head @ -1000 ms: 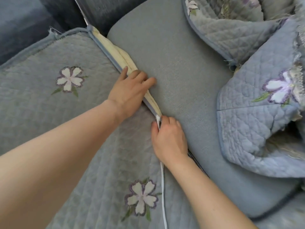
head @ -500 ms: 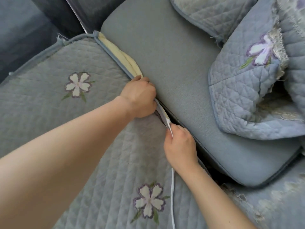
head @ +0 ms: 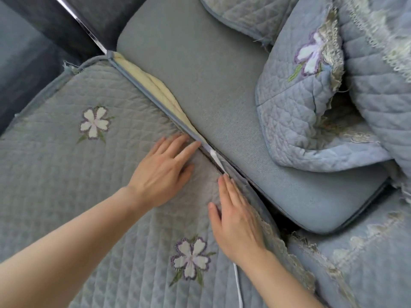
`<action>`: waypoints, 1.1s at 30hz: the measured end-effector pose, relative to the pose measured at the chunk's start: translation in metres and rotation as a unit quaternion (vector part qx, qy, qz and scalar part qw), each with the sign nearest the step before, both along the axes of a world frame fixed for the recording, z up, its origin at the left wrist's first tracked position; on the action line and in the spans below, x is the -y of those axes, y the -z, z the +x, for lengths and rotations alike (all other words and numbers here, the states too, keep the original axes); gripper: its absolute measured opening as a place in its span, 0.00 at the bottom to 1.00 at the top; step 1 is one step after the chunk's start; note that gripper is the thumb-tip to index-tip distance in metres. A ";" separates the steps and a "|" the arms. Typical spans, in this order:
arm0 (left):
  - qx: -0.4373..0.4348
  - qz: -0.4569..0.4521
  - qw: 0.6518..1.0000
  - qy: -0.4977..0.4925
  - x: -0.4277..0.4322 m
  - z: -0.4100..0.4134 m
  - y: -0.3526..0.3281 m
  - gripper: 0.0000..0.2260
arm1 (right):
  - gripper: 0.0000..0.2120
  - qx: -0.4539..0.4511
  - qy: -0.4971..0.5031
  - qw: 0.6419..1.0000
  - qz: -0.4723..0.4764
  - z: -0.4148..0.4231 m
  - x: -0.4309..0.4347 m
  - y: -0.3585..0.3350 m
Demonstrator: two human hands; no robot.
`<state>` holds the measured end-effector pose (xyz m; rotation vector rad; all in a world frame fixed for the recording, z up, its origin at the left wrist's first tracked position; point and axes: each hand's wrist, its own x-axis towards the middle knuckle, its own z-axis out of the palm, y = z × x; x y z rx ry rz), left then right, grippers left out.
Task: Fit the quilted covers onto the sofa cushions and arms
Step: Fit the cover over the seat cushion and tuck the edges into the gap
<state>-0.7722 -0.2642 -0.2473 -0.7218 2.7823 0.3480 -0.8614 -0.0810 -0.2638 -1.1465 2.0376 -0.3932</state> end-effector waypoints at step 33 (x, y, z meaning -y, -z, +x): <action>0.124 -0.026 0.992 -0.015 -0.007 -0.061 0.039 0.21 | 0.06 -0.166 -0.058 0.968 0.181 -0.078 -0.033 -0.016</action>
